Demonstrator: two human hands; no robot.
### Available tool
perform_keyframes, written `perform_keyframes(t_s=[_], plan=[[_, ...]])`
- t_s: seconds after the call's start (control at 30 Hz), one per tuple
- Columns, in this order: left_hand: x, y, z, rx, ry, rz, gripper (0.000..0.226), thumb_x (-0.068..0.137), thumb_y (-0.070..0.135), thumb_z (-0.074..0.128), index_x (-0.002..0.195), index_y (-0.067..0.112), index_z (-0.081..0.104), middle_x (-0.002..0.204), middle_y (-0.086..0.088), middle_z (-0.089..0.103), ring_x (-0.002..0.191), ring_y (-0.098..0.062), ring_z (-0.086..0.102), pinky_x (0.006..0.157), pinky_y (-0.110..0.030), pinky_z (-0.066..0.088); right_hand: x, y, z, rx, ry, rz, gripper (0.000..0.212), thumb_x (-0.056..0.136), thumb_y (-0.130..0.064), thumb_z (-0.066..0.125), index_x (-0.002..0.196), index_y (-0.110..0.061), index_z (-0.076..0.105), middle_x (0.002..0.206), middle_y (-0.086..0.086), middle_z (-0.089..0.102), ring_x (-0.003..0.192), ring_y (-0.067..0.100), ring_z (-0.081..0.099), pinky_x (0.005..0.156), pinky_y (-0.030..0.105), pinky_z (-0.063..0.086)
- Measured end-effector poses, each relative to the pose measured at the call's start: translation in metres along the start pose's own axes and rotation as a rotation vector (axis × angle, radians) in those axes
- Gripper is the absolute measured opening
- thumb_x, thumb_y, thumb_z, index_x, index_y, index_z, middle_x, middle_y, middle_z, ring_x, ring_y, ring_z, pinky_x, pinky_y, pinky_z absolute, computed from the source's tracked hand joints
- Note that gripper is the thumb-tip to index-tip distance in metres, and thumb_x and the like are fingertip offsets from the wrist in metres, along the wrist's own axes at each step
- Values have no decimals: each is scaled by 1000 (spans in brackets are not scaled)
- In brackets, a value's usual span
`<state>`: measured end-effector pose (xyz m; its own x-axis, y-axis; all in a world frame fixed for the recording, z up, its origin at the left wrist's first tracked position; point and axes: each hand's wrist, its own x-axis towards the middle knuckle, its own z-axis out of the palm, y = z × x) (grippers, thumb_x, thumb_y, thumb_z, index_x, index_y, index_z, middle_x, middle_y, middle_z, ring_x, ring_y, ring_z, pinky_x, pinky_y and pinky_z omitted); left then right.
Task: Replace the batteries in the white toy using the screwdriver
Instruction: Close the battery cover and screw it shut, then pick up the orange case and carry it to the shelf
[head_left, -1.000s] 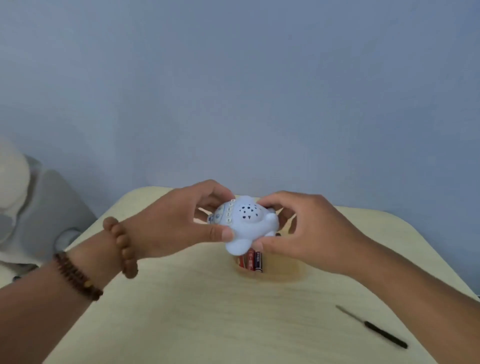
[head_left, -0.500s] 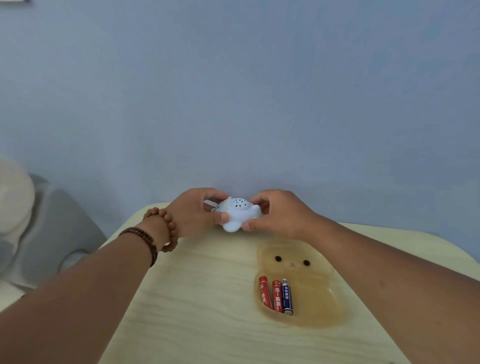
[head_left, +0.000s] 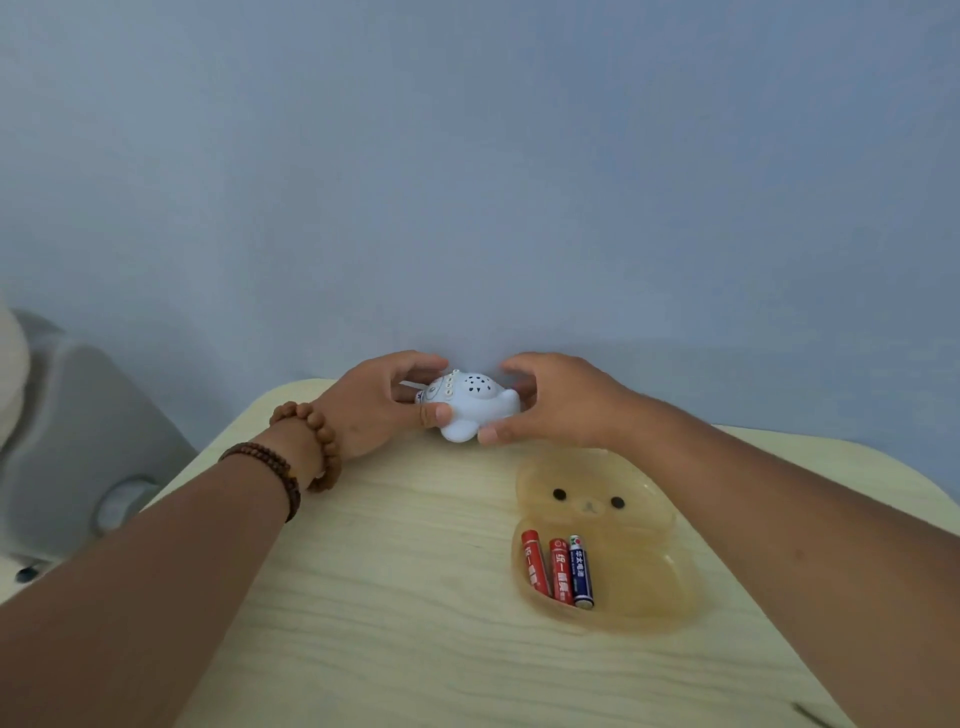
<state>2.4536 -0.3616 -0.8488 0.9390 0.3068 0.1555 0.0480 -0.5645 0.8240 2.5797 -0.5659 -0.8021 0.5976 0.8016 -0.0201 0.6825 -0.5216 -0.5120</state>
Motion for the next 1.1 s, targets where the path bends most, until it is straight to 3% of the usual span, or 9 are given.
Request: perform_keyframes(t_s=[0.03,0.1,0.23,0.33,0.47,0.73,0.87,1.0,1.1], plan=[[-2,2,-2,-14,-15,-23,103,47,73,82,134,28,53,127,10,64,108,-5,68,100,-34,52,-6,-2,-8,9,-1,19,95,65,-52,88,146,-24,45,137,-5,60,121,15,60,105,36,49],[-11,9,-7,-28,-5,-46,111,43,73,83,138,28,48,132,7,60,113,-6,66,101,-35,52,-23,-1,-27,-28,21,35,83,73,-51,83,144,-22,49,136,-3,61,122,15,61,106,37,48],[-54,40,-6,-35,239,87,64,60,51,83,117,30,62,119,10,67,107,-7,66,96,-34,55,-72,18,-39,-149,14,76,38,92,-41,67,121,-16,69,125,1,70,114,18,65,104,39,50],[-100,68,27,81,129,183,44,67,36,89,106,31,70,109,10,68,102,-11,66,85,-28,55,-95,32,-23,-160,-13,69,22,99,-28,60,115,-20,72,119,-3,72,111,16,66,101,36,50],[-126,75,74,242,-83,262,44,67,41,87,108,37,72,112,18,62,106,-5,61,89,-16,47,-106,38,-12,-135,102,40,25,99,-20,59,120,-25,71,117,-13,71,109,9,64,98,30,49],[-150,82,80,287,-53,248,14,69,38,85,79,37,75,113,23,52,111,2,55,89,-9,40,-130,30,-13,-1,232,-102,21,95,-15,66,104,-30,78,100,-21,75,94,-4,66,81,10,48],[-168,84,80,231,-54,204,24,63,42,87,80,38,71,119,26,56,112,2,59,91,-16,46,-157,19,-18,114,262,-202,23,91,-12,71,101,-31,81,97,-21,75,92,-1,69,82,13,52],[-181,86,80,-51,-54,15,55,49,28,96,85,38,55,107,14,71,101,-10,70,89,-29,56,-193,12,-16,120,268,-331,25,88,-12,75,102,-32,81,105,-21,72,98,4,69,85,10,48],[-184,87,79,-136,-50,-39,86,44,19,99,108,52,51,111,16,63,101,-16,71,85,-33,58,-215,9,-8,47,309,-459,23,87,-14,77,104,-29,80,109,-20,70,104,8,67,88,17,50]])
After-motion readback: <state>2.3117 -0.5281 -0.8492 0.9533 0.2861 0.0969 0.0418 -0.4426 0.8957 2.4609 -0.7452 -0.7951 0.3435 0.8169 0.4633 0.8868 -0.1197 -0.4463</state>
